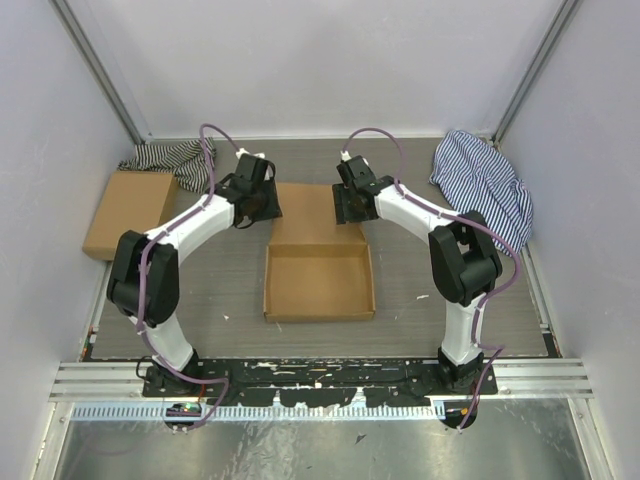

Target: Fold the paper box

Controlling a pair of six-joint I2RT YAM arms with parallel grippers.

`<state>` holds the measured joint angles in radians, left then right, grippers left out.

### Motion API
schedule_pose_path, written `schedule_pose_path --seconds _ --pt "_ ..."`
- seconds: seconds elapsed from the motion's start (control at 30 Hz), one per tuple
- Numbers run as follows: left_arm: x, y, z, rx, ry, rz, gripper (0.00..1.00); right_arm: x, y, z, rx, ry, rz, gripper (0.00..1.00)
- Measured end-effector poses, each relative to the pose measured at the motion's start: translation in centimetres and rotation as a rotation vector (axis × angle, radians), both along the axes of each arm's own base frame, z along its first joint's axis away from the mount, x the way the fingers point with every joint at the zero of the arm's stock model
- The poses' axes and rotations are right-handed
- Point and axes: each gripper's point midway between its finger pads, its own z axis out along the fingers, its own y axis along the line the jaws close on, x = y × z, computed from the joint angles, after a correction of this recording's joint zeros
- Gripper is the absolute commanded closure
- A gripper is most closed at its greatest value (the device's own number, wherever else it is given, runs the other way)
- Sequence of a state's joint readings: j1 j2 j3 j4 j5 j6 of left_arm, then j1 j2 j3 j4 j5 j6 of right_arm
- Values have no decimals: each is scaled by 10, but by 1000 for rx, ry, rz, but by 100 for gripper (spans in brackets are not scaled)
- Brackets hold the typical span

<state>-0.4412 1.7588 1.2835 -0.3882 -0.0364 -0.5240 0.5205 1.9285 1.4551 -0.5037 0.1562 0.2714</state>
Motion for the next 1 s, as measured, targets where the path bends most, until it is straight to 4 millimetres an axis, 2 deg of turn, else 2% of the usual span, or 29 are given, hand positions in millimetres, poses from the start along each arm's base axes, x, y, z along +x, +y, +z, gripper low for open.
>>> schedule_pose_path --seconds 0.3,0.63,0.73,0.83,1.0 --pt "9 -5 33 -24 -71 -7 61 0 5 4 15 -3 4 39" --pt "9 -3 30 -2 -73 -5 59 -2 10 4 21 1 5 39" --pt "11 9 30 47 -74 22 57 1 8 9 8 -5 -6 39" --pt "19 27 34 83 -74 65 57 14 5 18 12 -23 -21 40" --pt "40 77 31 84 -52 178 58 46 -5 30 64 -43 -44 40"
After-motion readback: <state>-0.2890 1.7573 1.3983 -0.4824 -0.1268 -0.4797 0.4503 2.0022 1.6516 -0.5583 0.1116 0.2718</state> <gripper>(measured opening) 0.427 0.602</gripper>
